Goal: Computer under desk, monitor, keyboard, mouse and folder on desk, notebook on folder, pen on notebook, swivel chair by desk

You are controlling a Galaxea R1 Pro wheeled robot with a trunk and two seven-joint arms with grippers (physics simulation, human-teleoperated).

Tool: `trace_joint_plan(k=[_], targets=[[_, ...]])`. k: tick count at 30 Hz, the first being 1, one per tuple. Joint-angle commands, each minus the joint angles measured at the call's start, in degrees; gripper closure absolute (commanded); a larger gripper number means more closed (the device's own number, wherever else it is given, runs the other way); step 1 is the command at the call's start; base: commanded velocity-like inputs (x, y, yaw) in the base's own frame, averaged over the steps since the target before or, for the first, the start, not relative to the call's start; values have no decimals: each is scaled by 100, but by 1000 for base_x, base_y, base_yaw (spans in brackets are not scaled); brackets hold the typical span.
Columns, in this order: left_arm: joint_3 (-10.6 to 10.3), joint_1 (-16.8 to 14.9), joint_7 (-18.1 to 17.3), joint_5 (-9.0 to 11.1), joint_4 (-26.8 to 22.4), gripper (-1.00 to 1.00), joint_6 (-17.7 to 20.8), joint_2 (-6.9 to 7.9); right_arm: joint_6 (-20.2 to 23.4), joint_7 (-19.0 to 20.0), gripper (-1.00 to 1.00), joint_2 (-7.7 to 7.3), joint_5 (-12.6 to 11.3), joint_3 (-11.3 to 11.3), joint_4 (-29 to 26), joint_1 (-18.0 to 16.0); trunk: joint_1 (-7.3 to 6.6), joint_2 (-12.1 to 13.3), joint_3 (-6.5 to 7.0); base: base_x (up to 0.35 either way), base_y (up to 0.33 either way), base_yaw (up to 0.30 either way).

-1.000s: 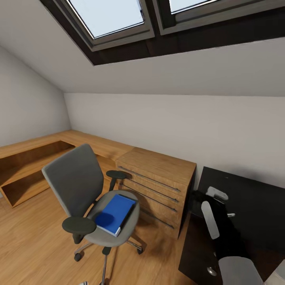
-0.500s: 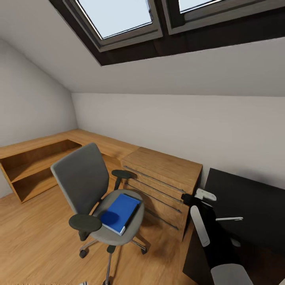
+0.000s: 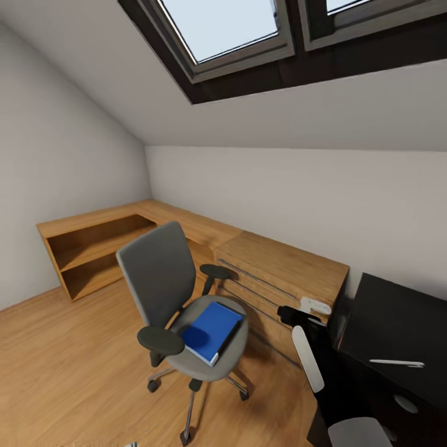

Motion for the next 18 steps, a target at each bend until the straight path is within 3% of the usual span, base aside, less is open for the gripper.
trace_joint_plan(k=[1, 10, 16, 18], targets=[[-34, -13, 30, 0, -16, -100, -21, -2, 10, -55, -100, -3, -58, 10, -8, 1, 0, -5, -7, 0, 0, 278], [-34, -13, 25, 0, -16, -100, -21, -2, 2, -59, -100, -3, -50, 14, -12, 73, 0, -5, -7, 0, 0, 264], [-34, -13, 31, 0, -16, -100, -21, -2, -9, -47, -100, -22, -27, 33, 1, 156, 0, -5, -7, 0, 0, 86], [24, 23, -10, 0, -17, -100, 45, -68, -75, -22, -100, 44, -84, 98, 0, 154, 0, -5, -7, 0, 0, 0]])
